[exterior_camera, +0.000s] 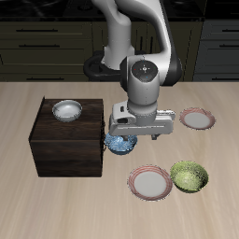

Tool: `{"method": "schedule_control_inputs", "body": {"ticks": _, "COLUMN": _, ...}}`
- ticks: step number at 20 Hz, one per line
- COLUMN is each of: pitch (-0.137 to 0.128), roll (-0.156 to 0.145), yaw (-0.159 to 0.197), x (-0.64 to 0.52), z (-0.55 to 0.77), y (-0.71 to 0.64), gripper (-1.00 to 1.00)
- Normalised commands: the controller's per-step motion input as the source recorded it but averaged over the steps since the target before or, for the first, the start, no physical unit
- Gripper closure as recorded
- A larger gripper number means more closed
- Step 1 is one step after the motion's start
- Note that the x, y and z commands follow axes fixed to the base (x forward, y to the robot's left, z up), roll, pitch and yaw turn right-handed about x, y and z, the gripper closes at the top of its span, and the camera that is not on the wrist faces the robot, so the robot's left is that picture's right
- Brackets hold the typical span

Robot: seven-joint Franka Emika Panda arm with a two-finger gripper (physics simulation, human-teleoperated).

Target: Stack the blue bowl on the green bowl

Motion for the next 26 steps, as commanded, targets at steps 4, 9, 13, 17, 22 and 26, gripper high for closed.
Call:
{"method": "schedule_control_inputs", "body": {"ticks": 4, "pitch": 0.033, "roll": -0.02, "yaw": -0.006, "x": -0.03, "z": -0.22, "y": -0.09, "gripper": -1.0}}
{"method": "schedule_control_inputs", "body": {"ticks": 9, "pitch": 0.029, "roll": 0.029, "yaw": -0.002, "x": -0.08, "z": -0.2, "y": 0.05, "gripper": -1.0}}
{"method": "schedule_control_inputs", "body": {"ticks": 13, "pitch": 0.043, "roll": 0.005, "yaw": 0.0, "x": 0.01, "z": -0.26, "y": -0.07, "gripper": 1.0}}
{"method": "schedule_control_inputs", "body": {"ticks": 17, "pitch": 0.024, "roll": -0.01, "yaw": -0.011, "x": -0.02, "z": -0.15, "y": -0.14, "gripper": 1.0}}
{"method": "schedule_control_inputs", "body": {"ticks": 22, "pitch": -0.009, "roll": 0.003, "yaw": -0.01, "x": -0.03, "z": 0.07, "y": -0.03, "gripper": 1.0}}
{"method": "schedule_control_inputs", "body": {"ticks": 26, "pitch": -0.037, "roll": 0.034, "yaw": 0.009, "x": -0.08, "z": 0.24, "y": 0.14, "gripper": 1.0}}
